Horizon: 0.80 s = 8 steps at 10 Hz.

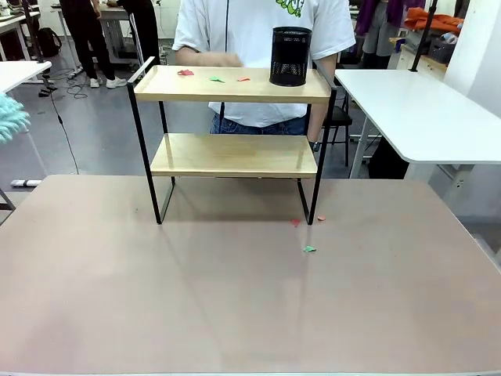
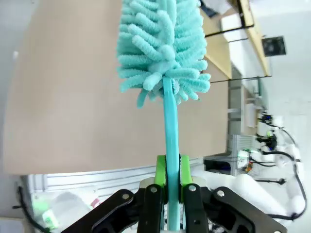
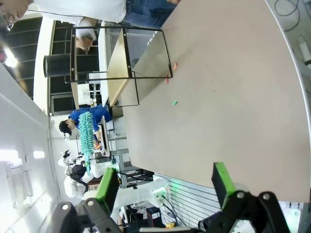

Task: Clean the shelf.
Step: Clean the specific tier of the Shelf with the Duster once objects are removed, then clean the remaining tier of the Shelf with the Duster once objects are removed.

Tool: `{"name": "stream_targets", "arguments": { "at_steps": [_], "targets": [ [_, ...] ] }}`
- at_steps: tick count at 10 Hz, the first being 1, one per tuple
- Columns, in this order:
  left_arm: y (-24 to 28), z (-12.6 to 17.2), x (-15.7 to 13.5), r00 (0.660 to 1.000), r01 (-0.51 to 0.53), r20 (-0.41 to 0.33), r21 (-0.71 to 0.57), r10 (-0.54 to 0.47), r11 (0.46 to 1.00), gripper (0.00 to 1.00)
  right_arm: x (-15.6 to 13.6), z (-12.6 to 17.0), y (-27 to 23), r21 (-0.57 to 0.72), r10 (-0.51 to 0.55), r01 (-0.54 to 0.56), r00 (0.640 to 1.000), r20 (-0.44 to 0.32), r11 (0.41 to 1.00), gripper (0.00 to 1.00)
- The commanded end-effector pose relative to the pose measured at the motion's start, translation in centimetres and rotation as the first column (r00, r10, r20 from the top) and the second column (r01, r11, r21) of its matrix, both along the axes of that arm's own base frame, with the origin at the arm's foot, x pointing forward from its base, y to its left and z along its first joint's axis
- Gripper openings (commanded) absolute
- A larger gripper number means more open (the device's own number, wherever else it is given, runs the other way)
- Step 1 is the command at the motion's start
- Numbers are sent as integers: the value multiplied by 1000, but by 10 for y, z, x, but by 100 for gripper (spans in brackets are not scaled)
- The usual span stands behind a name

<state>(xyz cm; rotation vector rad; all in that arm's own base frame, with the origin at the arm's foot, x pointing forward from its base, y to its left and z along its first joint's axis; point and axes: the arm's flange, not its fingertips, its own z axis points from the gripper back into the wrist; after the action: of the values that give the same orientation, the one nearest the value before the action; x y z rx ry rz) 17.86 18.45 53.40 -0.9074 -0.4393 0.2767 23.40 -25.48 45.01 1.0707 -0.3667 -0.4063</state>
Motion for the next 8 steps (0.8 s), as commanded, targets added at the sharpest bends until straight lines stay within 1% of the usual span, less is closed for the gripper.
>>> {"name": "stream_targets", "arguments": {
  "at_steps": [1,8],
  "targets": [
    [-9,18,-21,999,-7,34,72,5,997,0,-2,0,-1,-13,16,-16,1000,18,1000,100],
    [-9,18,-21,999,-7,34,72,5,997,0,-2,0,-1,-13,16,-16,1000,18,1000,100]
  ]
}}
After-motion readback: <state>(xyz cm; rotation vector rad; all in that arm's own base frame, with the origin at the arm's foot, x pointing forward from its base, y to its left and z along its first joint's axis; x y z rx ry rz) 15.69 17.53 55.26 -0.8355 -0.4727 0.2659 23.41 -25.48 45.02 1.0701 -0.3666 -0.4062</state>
